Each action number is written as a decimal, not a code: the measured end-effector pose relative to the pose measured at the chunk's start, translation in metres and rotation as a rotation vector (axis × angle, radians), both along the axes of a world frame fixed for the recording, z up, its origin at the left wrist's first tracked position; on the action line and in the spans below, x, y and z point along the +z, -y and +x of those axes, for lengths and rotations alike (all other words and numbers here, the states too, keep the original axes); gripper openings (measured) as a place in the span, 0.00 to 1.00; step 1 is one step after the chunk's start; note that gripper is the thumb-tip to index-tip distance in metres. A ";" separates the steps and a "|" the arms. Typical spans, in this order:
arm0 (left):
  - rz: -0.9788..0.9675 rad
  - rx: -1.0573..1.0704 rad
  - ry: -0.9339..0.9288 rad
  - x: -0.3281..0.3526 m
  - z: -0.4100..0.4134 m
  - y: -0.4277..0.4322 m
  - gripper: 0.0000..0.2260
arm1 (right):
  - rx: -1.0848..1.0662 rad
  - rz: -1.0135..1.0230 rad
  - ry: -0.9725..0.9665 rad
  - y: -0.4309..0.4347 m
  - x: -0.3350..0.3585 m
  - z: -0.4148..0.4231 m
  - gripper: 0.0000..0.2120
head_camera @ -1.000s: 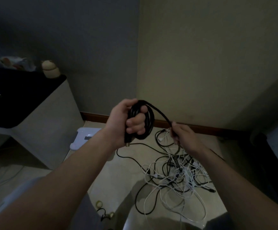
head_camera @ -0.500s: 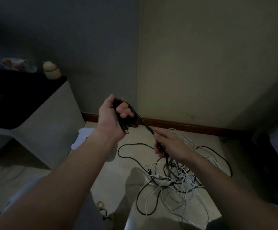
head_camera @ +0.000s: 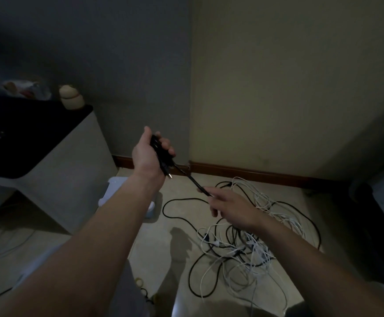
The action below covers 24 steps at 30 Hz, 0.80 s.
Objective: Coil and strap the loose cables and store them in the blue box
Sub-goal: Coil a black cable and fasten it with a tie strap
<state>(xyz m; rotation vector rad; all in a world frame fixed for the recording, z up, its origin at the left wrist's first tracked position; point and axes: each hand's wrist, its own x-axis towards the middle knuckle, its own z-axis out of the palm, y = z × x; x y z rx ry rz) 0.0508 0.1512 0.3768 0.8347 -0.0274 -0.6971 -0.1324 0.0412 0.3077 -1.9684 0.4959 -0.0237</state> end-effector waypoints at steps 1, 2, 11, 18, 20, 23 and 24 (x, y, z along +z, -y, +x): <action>0.060 -0.005 0.068 -0.002 -0.002 0.002 0.14 | 0.011 -0.012 0.025 -0.002 0.003 0.001 0.16; 0.132 -0.019 0.156 -0.003 -0.005 0.004 0.13 | 0.027 -0.015 0.047 -0.004 0.007 0.002 0.16; 0.574 -0.397 0.835 -0.037 -0.037 0.015 0.20 | 0.057 -0.052 0.022 -0.008 0.036 0.005 0.10; 0.572 -0.821 0.704 -0.037 -0.032 0.011 0.19 | -0.054 -0.271 0.234 0.006 0.051 0.000 0.13; 0.567 -0.889 0.766 -0.034 -0.033 0.009 0.21 | -0.058 -0.338 0.236 0.009 0.054 -0.001 0.13; 0.512 -0.932 0.702 -0.032 -0.033 0.006 0.22 | -0.138 -0.461 0.223 0.007 0.055 -0.002 0.07; 0.478 -0.955 0.647 -0.031 -0.033 0.005 0.23 | -0.191 -0.477 0.220 0.007 0.055 -0.003 0.10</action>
